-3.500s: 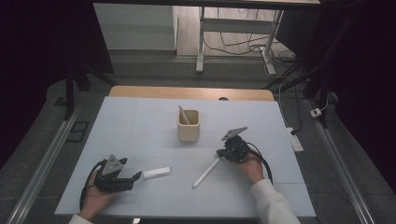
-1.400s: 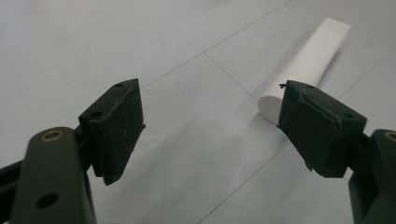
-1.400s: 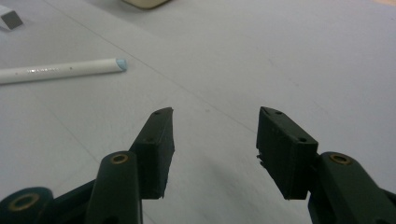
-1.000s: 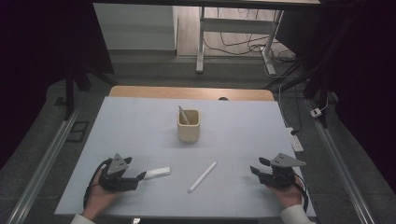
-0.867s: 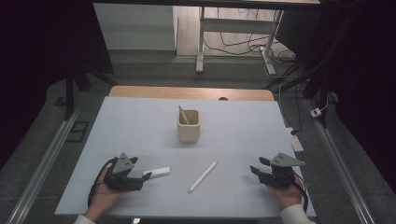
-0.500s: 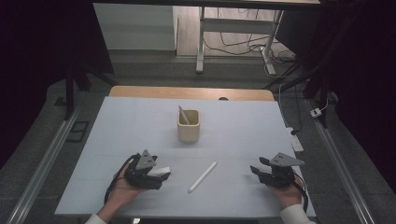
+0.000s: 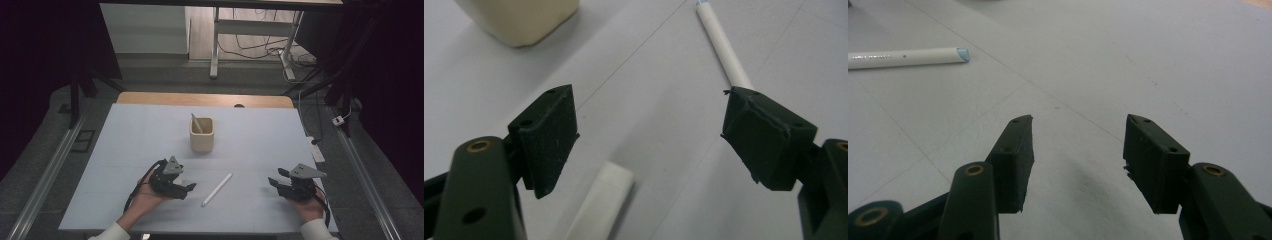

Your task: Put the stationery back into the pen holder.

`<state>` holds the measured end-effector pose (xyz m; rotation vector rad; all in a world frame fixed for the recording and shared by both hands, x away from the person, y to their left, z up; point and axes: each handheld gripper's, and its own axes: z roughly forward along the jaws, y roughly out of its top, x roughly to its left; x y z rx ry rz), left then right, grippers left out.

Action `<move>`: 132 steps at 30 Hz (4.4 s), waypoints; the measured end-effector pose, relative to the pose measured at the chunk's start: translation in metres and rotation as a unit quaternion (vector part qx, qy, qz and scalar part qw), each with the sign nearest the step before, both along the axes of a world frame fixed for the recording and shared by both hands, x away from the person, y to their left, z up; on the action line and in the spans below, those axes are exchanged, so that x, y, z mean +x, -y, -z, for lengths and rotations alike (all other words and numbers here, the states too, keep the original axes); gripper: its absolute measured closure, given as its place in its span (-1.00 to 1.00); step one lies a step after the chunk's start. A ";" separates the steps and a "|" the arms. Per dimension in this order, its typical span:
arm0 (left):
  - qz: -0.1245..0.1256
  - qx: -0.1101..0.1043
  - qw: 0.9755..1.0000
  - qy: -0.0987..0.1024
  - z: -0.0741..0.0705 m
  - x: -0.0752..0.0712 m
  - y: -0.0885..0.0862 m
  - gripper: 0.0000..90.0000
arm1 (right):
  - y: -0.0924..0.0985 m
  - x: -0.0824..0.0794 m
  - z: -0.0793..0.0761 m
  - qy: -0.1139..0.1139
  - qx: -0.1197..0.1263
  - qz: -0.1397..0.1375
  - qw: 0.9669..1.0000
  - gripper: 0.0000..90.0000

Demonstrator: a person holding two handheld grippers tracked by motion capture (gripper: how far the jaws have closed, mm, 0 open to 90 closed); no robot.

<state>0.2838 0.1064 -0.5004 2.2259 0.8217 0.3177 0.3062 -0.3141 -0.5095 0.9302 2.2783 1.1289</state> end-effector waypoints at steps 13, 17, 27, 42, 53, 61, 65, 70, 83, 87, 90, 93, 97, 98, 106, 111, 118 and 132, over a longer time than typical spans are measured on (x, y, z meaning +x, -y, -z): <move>0.035 0.009 0.999 -0.010 -0.009 0.011 0.028 -0.51 | -0.001 -0.001 0.000 0.002 0.009 -0.014 1.000 -0.02; 0.039 0.012 0.999 -0.014 -0.009 0.013 0.034 -0.51 | -0.002 -0.001 0.000 0.003 0.008 -0.015 1.000 -0.03; 0.050 0.017 0.998 -0.021 -0.010 0.020 0.054 -0.51 | -0.002 0.000 0.001 -0.001 0.003 -0.013 1.000 -0.03; 0.071 0.045 0.996 -0.031 -0.004 0.029 0.096 -0.44 | 0.000 0.003 0.002 -0.008 -0.003 -0.003 1.000 -0.03; 0.074 0.055 0.995 -0.043 0.003 0.035 0.107 -0.35 | -0.001 0.003 0.003 -0.009 -0.006 -0.001 1.000 -0.03; 0.078 0.065 0.994 -0.052 0.008 0.037 0.114 -0.17 | 0.000 0.003 0.003 -0.010 -0.008 0.002 1.000 -0.03; 0.077 0.068 0.993 -0.054 0.010 0.038 0.116 -0.04 | 0.000 0.003 0.003 -0.010 -0.009 0.002 1.000 -0.03; 0.079 0.073 0.992 -0.062 0.013 0.040 0.118 0.09 | 0.000 0.003 0.003 -0.010 -0.009 0.002 1.000 -0.03; 0.083 0.088 0.990 -0.068 0.016 0.039 0.124 0.53 | -0.001 0.003 0.004 -0.008 -0.008 0.001 1.000 -0.03; 0.079 0.090 0.990 -0.072 0.015 0.038 0.126 0.66 | -0.001 0.003 0.004 -0.008 -0.008 0.000 1.000 -0.03; 0.078 0.096 0.990 -0.068 0.015 0.037 0.128 0.73 | -0.002 0.003 0.004 -0.007 -0.008 -0.001 1.000 -0.03; 0.079 0.093 0.990 -0.072 0.015 0.038 0.127 0.73 | -0.002 0.003 0.004 -0.008 -0.009 0.000 1.000 -0.03; 0.082 0.095 0.990 -0.065 0.015 0.037 0.127 0.74 | -0.002 0.003 0.005 -0.008 -0.008 -0.001 1.000 -0.03; 0.083 0.094 0.990 -0.063 0.015 0.037 0.127 0.74 | -0.002 0.003 0.005 -0.008 -0.008 -0.001 1.000 -0.03; 0.089 0.070 0.992 -0.059 0.010 0.038 0.121 0.74 | -0.001 0.003 0.004 -0.007 -0.009 0.000 1.000 -0.03; 0.092 0.050 0.992 -0.064 0.004 0.041 0.112 0.74 | -0.001 0.002 0.004 -0.006 -0.011 -0.002 1.000 -0.03; 0.091 0.027 0.994 -0.057 -0.006 0.041 0.100 0.74 | -0.002 0.002 0.004 -0.006 -0.011 -0.003 1.000 -0.03; 0.079 -0.021 0.996 -0.038 -0.023 0.041 0.080 0.74 | -0.002 0.001 0.003 -0.002 -0.006 -0.010 1.000 -0.03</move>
